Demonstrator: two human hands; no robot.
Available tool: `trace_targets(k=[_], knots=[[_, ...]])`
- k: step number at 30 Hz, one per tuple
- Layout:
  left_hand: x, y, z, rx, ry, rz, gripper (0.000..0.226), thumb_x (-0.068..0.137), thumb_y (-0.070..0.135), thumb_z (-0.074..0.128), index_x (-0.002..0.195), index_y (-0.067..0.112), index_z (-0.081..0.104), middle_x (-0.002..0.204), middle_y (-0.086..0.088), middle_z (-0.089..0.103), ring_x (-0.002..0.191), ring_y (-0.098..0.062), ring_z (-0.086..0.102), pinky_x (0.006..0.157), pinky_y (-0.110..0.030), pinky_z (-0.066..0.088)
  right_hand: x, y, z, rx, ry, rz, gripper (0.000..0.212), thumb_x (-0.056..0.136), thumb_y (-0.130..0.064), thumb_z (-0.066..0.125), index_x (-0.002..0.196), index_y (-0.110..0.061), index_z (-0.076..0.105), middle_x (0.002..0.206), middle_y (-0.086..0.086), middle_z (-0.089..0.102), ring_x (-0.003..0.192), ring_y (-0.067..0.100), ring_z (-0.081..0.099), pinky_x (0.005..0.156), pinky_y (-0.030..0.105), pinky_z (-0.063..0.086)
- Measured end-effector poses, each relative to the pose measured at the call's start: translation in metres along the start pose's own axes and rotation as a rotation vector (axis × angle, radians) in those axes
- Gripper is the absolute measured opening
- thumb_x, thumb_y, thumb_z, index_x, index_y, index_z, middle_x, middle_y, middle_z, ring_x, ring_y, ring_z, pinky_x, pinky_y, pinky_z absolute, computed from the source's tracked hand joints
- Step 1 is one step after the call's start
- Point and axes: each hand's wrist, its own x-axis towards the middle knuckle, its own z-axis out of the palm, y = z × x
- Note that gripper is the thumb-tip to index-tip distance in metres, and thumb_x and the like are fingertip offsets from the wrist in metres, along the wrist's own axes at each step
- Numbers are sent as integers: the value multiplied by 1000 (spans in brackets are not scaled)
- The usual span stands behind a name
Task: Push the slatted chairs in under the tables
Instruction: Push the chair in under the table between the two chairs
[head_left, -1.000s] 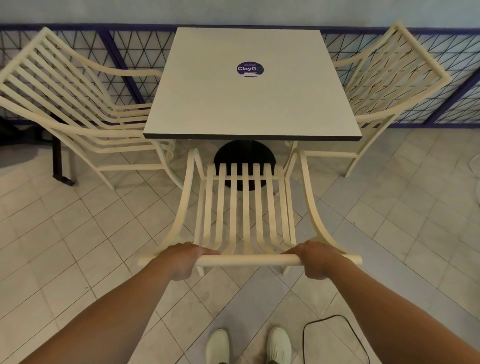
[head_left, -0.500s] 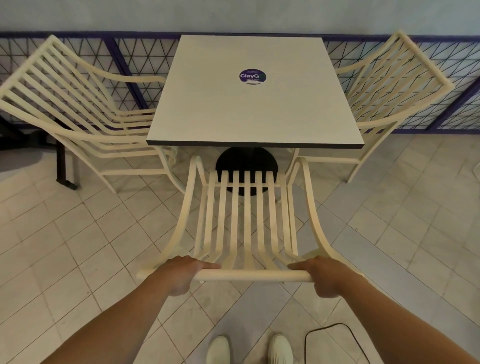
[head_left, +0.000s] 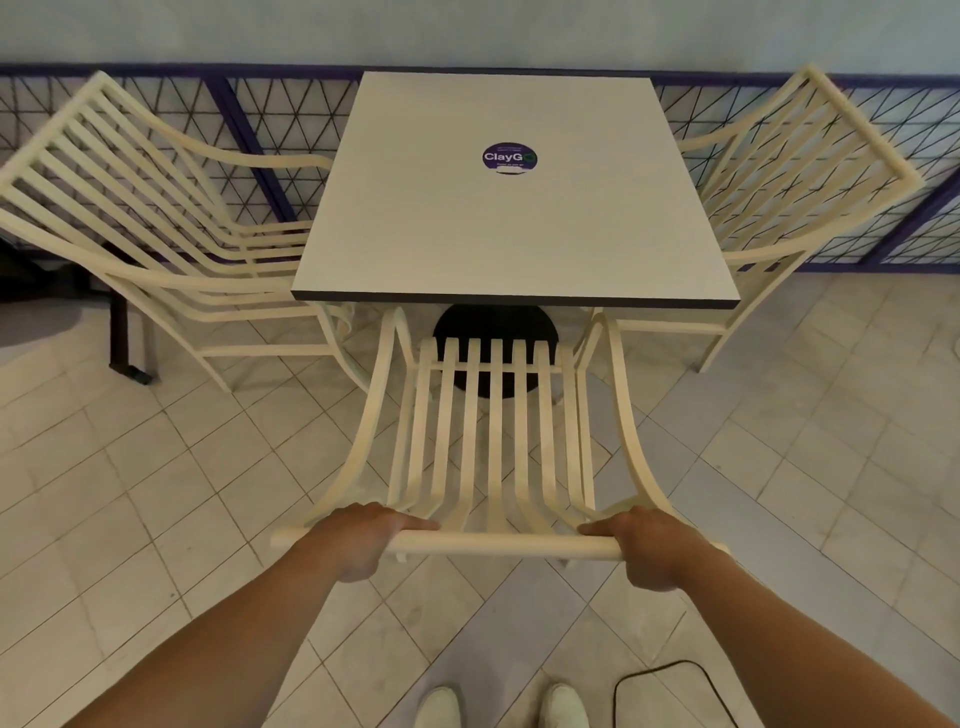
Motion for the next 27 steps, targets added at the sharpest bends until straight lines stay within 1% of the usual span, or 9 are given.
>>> trace_targets(k=[5,9,11,13,14,17,24,27], knots=[[17,0,-18,0,5,4,97,90,-10,47,145,67,27,113,3,56,71,-15,52,62,-28,42,16,11,-14,-19,17,-1,74,87,-6,63,144,-48,44,124,-6,61,106,15,59,96,32,49],[24,1,-26,-15,18,-1,96,91,-7,48,151,62,19,101,2,49,65,-11,47,53,-25,35,23,20,-20,-16,15,15,73,86,-6,64,142,-49,46,120,-7,59,102,15,58,94,33,50],[23,-1,-27,-35,10,-6,90,93,0,51,151,61,20,105,3,51,70,-14,52,57,-26,40,24,21,-20,-17,19,16,72,86,-7,65,142,-49,47,118,-7,60,101,14,58,94,34,50],[21,-2,-27,-19,15,0,85,94,7,57,149,62,23,115,4,54,80,-16,55,67,-27,44,23,21,-20,-5,31,16,70,87,-7,66,141,-48,48,118,-8,60,101,14,58,95,34,50],[20,-2,-27,-10,19,-5,85,94,5,56,148,63,25,117,4,54,83,-16,55,71,-28,44,23,21,-20,3,35,16,70,87,-7,66,141,-48,49,118,-8,60,101,14,58,95,34,50],[18,1,-26,-1,14,-25,91,93,-6,48,146,64,27,111,4,52,84,-18,54,71,-30,44,23,23,-18,16,33,14,71,87,-5,66,142,-46,48,119,-7,60,101,14,58,96,33,50],[13,7,-11,-9,18,0,92,92,-8,49,146,63,31,110,5,51,83,-18,51,70,-30,42,16,30,-9,-20,28,-1,73,89,-5,64,144,-48,45,125,-8,61,106,14,58,96,31,46],[15,8,-13,-2,30,7,91,91,-9,50,146,62,32,123,2,57,86,-19,53,71,-31,43,19,33,-9,-4,32,9,72,88,-5,65,144,-47,46,125,-8,61,107,14,58,97,31,46]])
